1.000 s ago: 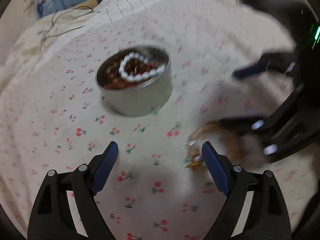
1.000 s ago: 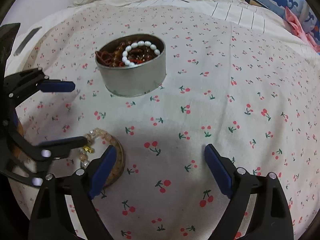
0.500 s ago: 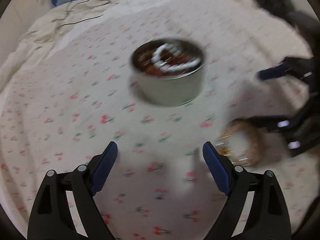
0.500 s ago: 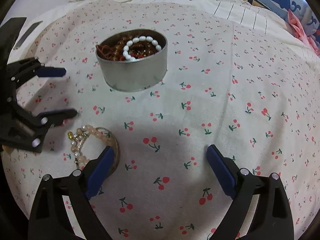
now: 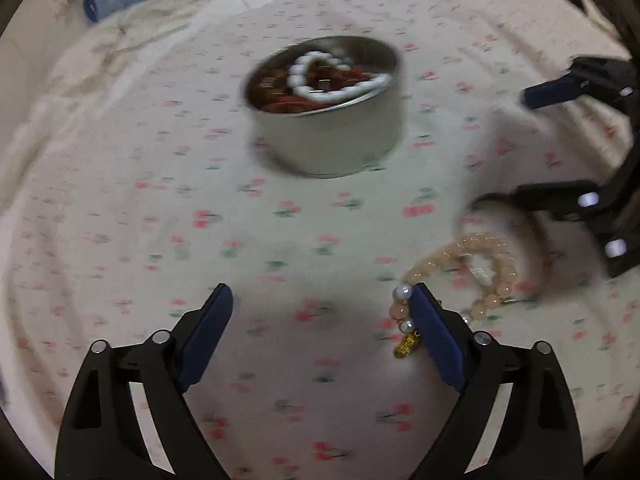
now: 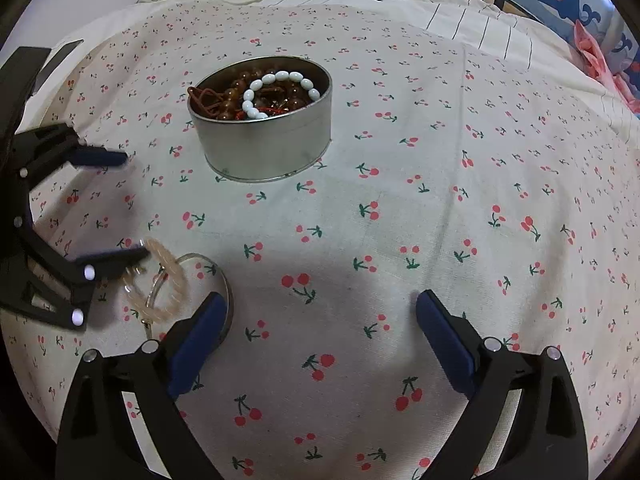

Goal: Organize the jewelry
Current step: 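Grasp the peach pearl bracelet with the left gripper while the right gripper grasps the silver bangle, then carry both over the silver tin and open both grippers to drop them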

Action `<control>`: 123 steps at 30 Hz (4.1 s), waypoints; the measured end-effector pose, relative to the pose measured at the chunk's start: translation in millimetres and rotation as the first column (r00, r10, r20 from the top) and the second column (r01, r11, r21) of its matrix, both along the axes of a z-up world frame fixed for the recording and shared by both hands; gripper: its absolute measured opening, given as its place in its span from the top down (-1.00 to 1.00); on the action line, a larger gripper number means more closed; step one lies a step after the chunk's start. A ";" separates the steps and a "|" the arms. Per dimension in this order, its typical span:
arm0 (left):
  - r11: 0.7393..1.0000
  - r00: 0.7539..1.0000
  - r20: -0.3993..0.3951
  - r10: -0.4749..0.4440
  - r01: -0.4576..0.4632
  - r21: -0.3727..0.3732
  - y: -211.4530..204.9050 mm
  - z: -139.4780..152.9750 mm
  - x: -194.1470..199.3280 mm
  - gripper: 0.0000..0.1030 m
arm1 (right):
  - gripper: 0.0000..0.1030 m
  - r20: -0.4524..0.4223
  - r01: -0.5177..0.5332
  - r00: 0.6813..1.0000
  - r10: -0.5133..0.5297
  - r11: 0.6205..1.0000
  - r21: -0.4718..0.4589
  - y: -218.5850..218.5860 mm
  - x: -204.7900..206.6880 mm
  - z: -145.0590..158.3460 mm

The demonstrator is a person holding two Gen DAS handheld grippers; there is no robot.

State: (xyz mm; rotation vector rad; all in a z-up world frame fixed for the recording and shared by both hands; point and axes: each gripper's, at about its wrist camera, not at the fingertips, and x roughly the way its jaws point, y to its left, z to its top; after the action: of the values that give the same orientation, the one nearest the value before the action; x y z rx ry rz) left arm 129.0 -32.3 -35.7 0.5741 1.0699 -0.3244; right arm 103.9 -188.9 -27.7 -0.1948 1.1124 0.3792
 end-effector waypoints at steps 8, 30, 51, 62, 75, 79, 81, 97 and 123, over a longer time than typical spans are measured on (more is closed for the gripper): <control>0.993 0.998 -0.059 -0.010 0.003 -0.121 10.5 7.2 5.6 -0.70 | -0.79 0.041 -0.103 0.994 0.101 0.993 0.062 13.1 -9.6 12.4; 0.952 0.993 -0.113 -0.044 0.008 -0.307 8.6 5.2 -8.1 0.87 | 0.92 0.090 -0.190 0.979 0.185 0.980 0.053 30.4 -19.3 14.0; 0.943 0.995 -0.078 -0.060 0.031 -0.332 18.2 -3.7 -3.3 0.62 | 0.93 0.054 -0.250 0.967 0.249 0.968 0.002 45.7 -24.8 3.9; 0.923 0.998 -0.058 0.016 -0.037 -0.382 21.0 3.1 12.4 0.86 | 0.95 0.119 -0.006 0.993 0.015 0.997 -0.083 -0.9 0.9 5.9; 0.954 0.998 -0.056 0.004 -0.021 -0.300 10.2 -5.7 11.6 0.82 | 0.76 0.069 -0.017 0.997 0.018 0.999 -0.029 0.4 1.7 -2.9; 0.949 0.998 -0.052 0.019 -0.034 -0.314 12.1 -3.3 14.0 0.82 | 0.93 0.104 -0.018 0.994 0.019 1.000 -0.011 4.1 0.9 4.4; 0.948 0.999 -0.047 0.025 -0.039 -0.316 12.2 -2.5 14.5 0.82 | 0.93 0.107 -0.013 0.994 0.014 1.000 -0.008 3.0 1.8 5.4; 0.962 1.000 -0.011 0.017 -0.020 -0.272 5.5 -3.5 11.8 0.82 | 0.25 0.078 -0.034 0.996 0.036 0.999 -0.035 7.3 1.0 -5.9; 0.938 0.999 0.037 0.018 -0.004 -0.346 12.2 28.4 13.6 0.86 | 0.93 0.128 0.005 0.992 -0.013 0.998 0.066 -8.6 4.2 17.4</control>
State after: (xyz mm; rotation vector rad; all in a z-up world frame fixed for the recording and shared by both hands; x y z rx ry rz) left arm 142.6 -20.0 -7.3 0.2580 0.9492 -0.4781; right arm 108.1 -197.5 -10.3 -0.1537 0.9722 0.3893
